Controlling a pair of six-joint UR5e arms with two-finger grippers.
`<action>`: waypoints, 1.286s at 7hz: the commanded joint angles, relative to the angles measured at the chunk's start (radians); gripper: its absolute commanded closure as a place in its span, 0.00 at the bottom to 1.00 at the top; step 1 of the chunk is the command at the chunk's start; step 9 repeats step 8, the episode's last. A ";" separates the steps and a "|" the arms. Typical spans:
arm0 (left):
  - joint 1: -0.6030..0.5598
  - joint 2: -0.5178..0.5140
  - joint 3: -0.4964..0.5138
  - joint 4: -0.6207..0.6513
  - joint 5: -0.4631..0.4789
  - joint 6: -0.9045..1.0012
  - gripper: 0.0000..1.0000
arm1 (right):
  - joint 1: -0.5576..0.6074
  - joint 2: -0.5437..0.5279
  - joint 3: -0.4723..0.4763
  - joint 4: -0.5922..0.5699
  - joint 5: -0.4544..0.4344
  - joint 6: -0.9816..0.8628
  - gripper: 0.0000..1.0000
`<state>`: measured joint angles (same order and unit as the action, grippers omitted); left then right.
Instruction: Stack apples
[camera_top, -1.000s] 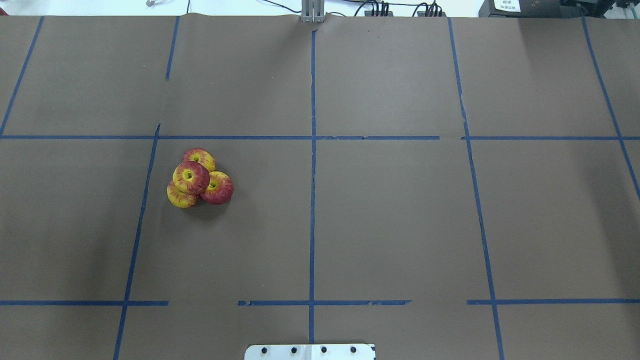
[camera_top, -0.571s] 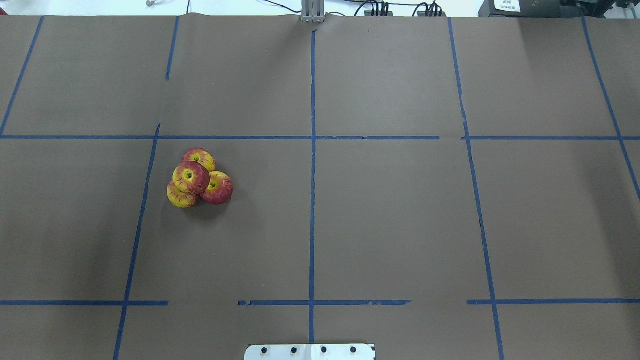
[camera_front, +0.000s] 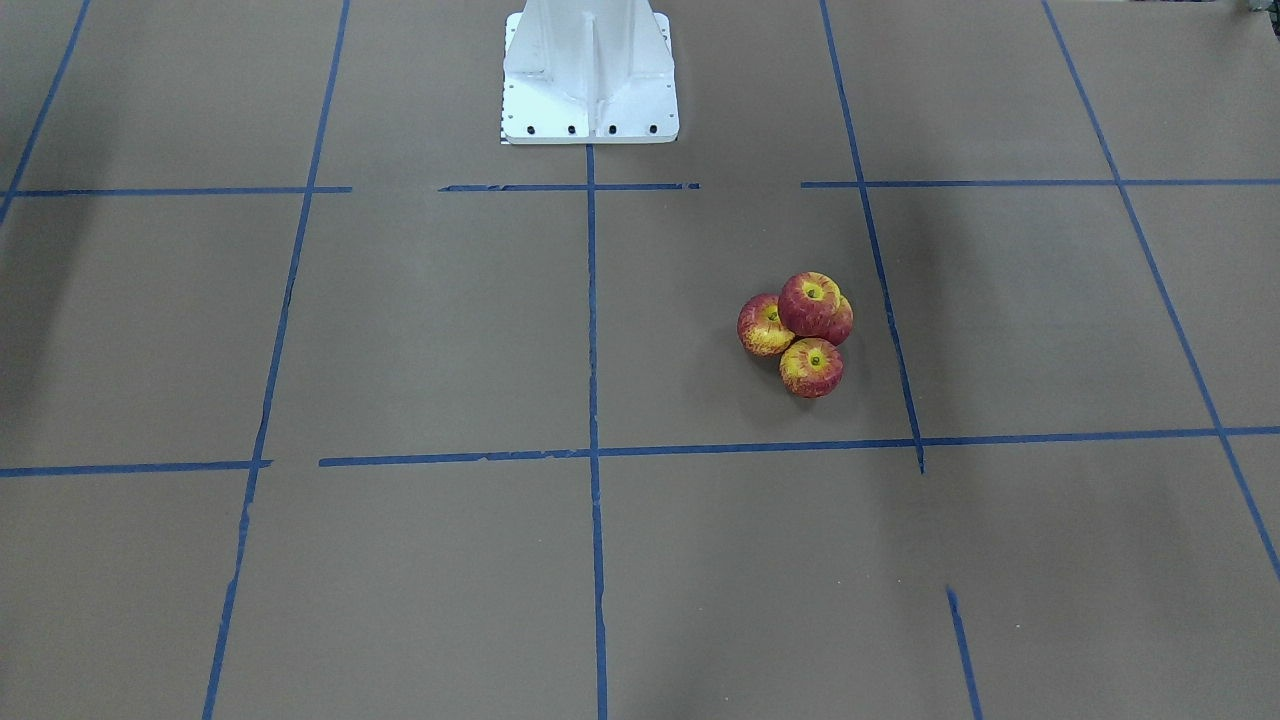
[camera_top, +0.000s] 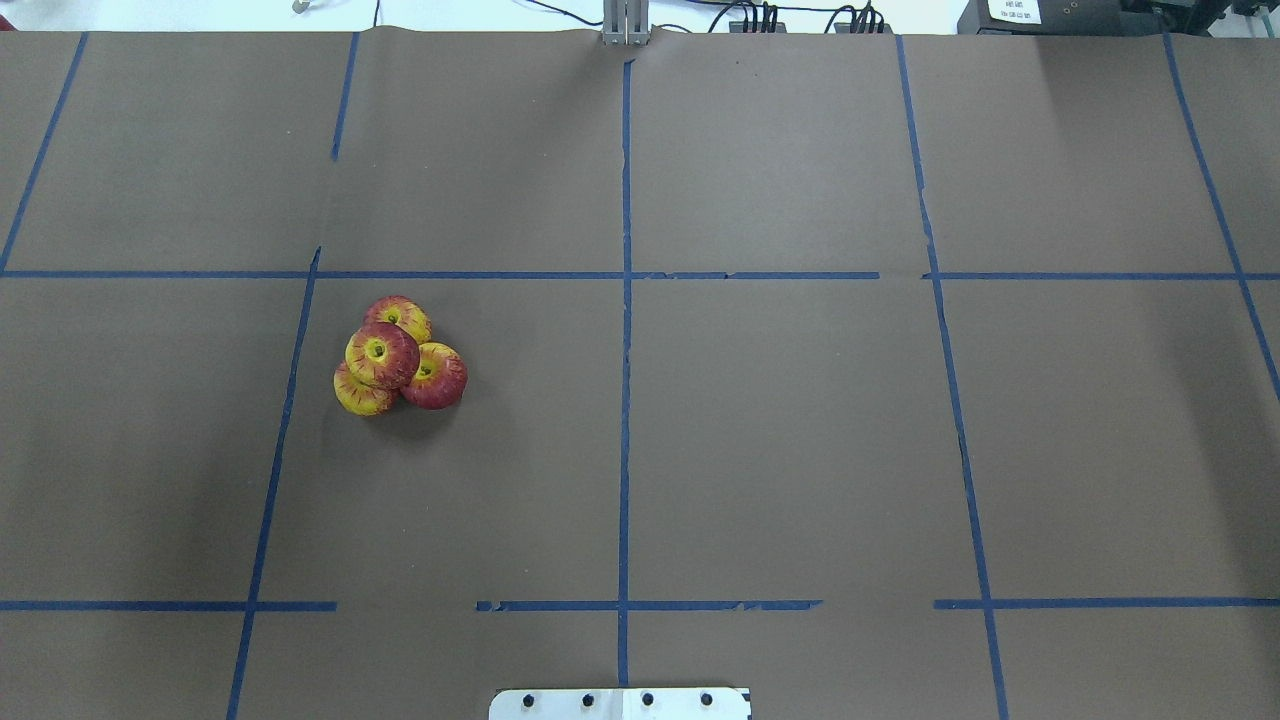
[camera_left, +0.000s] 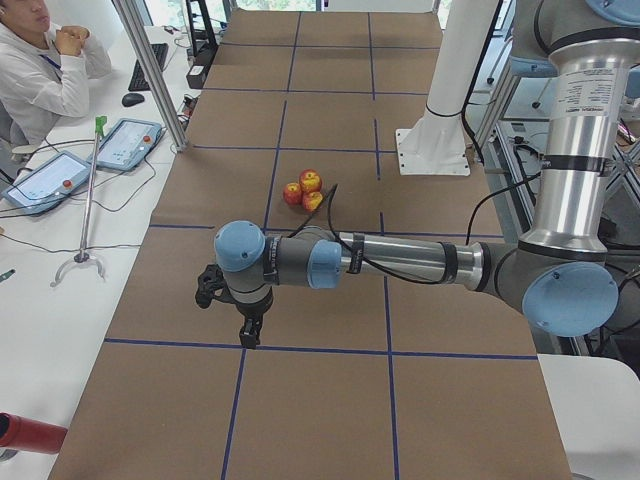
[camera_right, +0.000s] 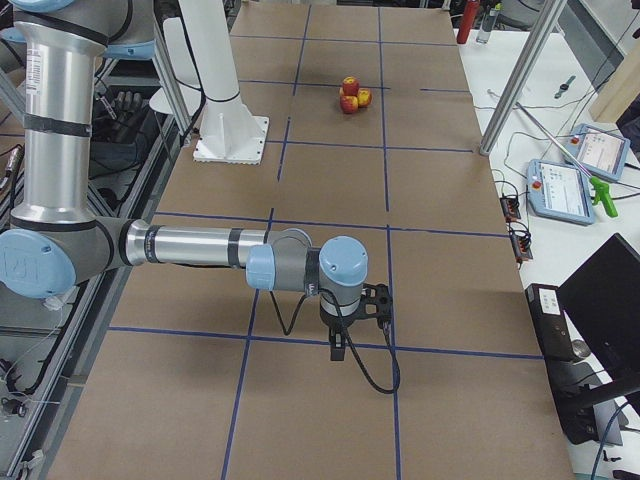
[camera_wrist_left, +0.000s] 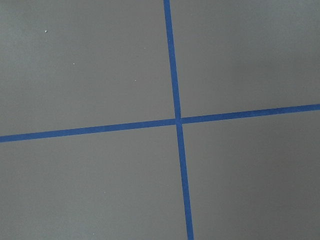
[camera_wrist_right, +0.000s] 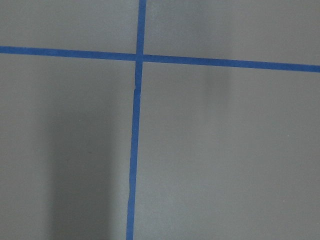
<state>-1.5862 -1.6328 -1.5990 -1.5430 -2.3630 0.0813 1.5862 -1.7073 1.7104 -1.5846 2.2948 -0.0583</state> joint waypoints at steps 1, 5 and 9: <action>0.000 0.001 0.007 0.001 -0.001 0.000 0.00 | 0.000 0.000 0.000 0.000 0.000 0.000 0.00; 0.000 0.001 -0.006 0.003 0.001 0.000 0.00 | 0.000 0.000 0.000 0.000 0.000 0.000 0.00; -0.002 -0.009 -0.021 0.004 0.007 -0.001 0.00 | 0.000 0.000 0.000 0.000 0.000 0.000 0.00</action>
